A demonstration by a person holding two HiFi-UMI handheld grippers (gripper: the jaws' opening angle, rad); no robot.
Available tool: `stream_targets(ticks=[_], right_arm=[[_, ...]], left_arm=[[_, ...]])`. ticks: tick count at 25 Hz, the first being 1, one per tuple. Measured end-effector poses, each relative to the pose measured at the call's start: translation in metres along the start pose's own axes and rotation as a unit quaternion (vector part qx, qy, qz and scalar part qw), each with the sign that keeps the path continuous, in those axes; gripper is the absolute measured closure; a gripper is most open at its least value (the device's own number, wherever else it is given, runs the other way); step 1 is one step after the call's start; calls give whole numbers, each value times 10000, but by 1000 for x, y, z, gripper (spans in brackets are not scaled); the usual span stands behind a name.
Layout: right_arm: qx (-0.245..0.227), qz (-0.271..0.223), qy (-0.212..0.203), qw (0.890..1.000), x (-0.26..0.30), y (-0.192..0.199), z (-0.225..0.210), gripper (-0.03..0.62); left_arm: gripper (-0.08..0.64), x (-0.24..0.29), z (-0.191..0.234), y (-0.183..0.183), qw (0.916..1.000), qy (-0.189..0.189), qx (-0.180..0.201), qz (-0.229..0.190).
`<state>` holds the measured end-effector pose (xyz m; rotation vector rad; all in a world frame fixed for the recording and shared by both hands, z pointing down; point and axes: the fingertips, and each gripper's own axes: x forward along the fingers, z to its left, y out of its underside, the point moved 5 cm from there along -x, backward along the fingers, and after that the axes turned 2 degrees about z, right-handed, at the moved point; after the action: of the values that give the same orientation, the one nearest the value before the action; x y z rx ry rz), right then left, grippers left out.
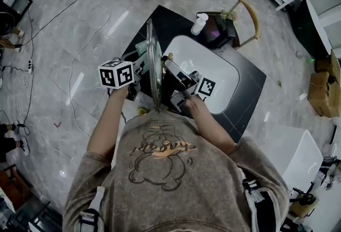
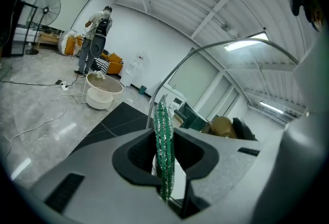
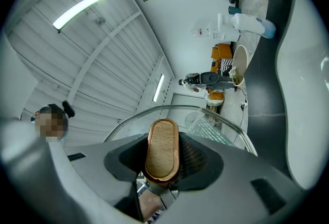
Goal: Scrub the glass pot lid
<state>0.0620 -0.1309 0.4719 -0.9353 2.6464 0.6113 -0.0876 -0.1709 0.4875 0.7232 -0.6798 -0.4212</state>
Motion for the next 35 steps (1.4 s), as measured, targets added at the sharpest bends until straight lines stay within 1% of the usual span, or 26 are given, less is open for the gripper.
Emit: stream_targets(ticks=[3, 5, 8, 12, 15, 18, 20, 23, 28, 32, 35], right_arm=[[-60, -34, 12, 10000, -1, -2, 1, 410], [-64, -84, 48, 9999, -3, -4, -1, 410], [-78, -192, 140, 9997, -6, -7, -4, 410], [-107, -368, 275, 9989, -13, -14, -9, 411], [-189, -469, 335, 9982, -19, -25, -12, 410], [-249, -565, 370, 9974, -24, -36, -15, 410], [-240, -629, 395, 9969, -27, -39, -17, 410], [-281, -635, 455, 9965, -30, -42, -19, 410], [-343, -538, 472, 9968, -30, -40, -21, 410], [-335, -496, 467, 9971, -30, -36, -23, 410], [-342, -419, 482, 9974, -29, -34, -24, 410]], left_arm=[[474, 6, 5, 17, 9998, 13, -11, 210], [474, 8, 3, 28, 9993, 102, -22, 355], [474, 5, -8, 41, 9979, 346, -74, 545], [474, -2, -29, 53, 9945, 689, 13, 792], [474, -9, -48, 53, 9905, 971, 108, 969], [474, -16, -65, 47, 9862, 1253, 111, 1081], [474, -21, -75, 40, 9841, 1411, 105, 1073], [474, -31, -87, 25, 9830, 1570, 53, 949], [474, -47, -100, -3, 9832, 1690, -30, 685], [474, -58, -100, -19, 9818, 1834, -254, 431], [474, -62, -98, -29, 9821, 1831, -301, 330]])
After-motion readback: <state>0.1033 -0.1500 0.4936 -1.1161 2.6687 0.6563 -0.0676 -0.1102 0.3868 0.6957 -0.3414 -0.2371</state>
